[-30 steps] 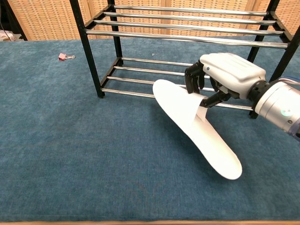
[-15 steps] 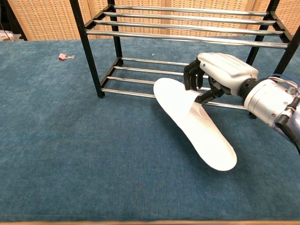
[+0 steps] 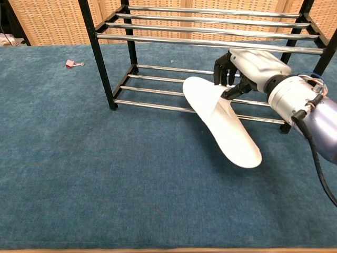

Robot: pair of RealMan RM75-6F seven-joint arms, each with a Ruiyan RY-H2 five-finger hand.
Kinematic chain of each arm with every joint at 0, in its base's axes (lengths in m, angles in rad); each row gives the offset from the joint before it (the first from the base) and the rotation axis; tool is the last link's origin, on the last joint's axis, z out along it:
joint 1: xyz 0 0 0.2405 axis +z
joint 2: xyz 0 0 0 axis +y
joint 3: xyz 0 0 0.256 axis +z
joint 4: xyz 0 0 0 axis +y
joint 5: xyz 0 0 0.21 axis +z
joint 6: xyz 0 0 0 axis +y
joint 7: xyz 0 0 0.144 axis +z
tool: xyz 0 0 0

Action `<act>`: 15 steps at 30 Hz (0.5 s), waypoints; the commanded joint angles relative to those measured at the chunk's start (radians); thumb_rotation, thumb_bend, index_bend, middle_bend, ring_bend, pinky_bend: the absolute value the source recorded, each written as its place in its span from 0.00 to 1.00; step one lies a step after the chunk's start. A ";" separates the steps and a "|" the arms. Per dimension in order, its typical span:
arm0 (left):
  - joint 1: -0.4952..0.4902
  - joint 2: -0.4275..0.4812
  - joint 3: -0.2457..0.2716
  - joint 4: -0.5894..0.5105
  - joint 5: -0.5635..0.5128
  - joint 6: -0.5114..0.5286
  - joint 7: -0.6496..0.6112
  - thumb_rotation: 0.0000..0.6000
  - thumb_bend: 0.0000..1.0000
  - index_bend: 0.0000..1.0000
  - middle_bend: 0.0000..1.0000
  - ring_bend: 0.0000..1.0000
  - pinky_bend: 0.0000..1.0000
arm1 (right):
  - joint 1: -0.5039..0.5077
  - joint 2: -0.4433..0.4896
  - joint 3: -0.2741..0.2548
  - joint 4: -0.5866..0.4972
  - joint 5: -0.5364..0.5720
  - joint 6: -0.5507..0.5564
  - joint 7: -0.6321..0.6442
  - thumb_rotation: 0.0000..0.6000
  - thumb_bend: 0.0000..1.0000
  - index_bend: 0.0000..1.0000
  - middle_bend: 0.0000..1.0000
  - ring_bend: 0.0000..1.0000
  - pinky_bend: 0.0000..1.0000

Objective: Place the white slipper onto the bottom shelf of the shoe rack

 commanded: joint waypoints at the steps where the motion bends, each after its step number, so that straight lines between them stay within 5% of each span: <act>1: 0.002 0.006 0.002 0.001 0.011 0.005 -0.011 1.00 0.00 0.00 0.00 0.00 0.00 | 0.007 -0.002 0.025 0.007 0.035 -0.015 0.004 1.00 0.66 0.63 0.58 0.50 0.61; 15: 0.004 0.022 0.004 0.011 0.019 0.006 -0.059 1.00 0.00 0.00 0.00 0.00 0.00 | 0.047 -0.076 0.061 0.135 0.090 -0.027 0.045 1.00 0.66 0.63 0.58 0.50 0.61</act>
